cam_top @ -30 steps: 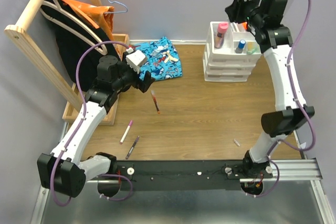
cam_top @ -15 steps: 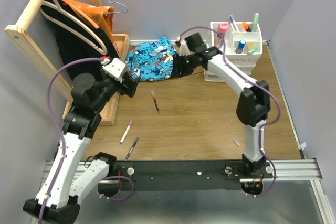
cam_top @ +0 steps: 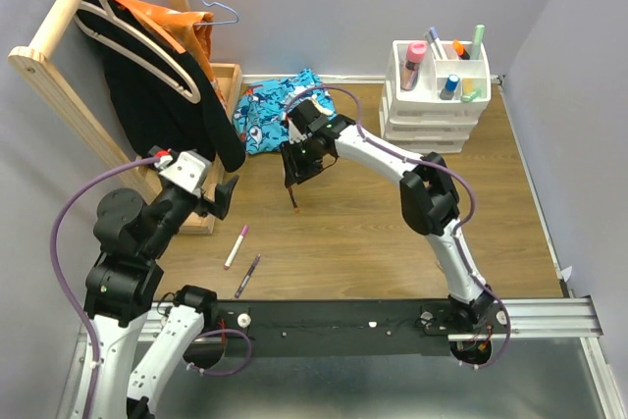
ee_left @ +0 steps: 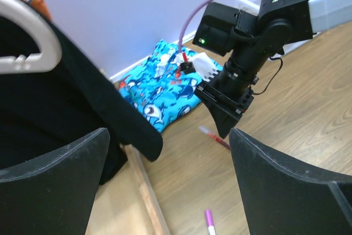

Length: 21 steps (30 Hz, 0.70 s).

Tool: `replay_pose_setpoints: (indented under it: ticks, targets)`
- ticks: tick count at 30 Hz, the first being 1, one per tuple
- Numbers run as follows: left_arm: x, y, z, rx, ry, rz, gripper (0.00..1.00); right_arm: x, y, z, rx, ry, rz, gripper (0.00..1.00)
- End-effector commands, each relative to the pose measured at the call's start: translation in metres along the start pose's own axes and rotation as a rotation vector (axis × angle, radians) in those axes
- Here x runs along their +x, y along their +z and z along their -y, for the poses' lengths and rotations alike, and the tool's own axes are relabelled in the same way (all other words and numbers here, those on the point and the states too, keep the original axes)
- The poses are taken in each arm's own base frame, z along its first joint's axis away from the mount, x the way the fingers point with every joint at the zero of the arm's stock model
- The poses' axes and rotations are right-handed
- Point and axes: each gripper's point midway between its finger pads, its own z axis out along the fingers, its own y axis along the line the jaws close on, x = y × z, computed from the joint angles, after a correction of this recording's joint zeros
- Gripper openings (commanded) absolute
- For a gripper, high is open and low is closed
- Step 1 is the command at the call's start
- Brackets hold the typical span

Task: Sort the stationery into containers
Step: Pick up the pen from the center of the board.

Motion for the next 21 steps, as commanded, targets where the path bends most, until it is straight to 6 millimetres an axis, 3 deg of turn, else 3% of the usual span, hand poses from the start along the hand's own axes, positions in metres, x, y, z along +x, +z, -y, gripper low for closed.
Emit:
replay_pose_setpoints:
  ticks: [1, 2, 6, 12, 17, 19, 21]
  targets:
    - [0.013, -0.022, -0.008, -0.07, -0.028, -0.061, 0.99, 0.004, 0.027, 0.019, 0.098, 0.011, -0.024, 0.48]
    - [0.013, -0.023, -0.009, -0.078, -0.042, -0.062, 0.99, -0.006, 0.027, 0.02, 0.116, 0.001, 0.003, 0.49]
    - [0.017, -0.029, -0.011, -0.1, -0.058, -0.069, 0.99, -0.006, 0.046, 0.029, 0.146, -0.01, -0.011, 0.52]
    - [0.025, -0.03, -0.016, -0.136, -0.075, -0.085, 0.99, 0.011, 0.073, 0.038, 0.172, -0.021, -0.071, 0.52]
    - [0.027, -0.027, -0.021, -0.16, -0.097, -0.085, 0.99, 0.044, 0.091, 0.048, 0.268, -0.059, -0.158, 0.46]
    - [0.026, -0.027, -0.024, -0.172, -0.095, -0.081, 0.99, 0.063, 0.093, 0.057, 0.308, -0.051, -0.209, 0.38]
    - [0.025, -0.026, -0.024, -0.172, -0.1, -0.081, 0.99, 0.098, 0.096, 0.074, 0.379, -0.058, -0.295, 0.24]
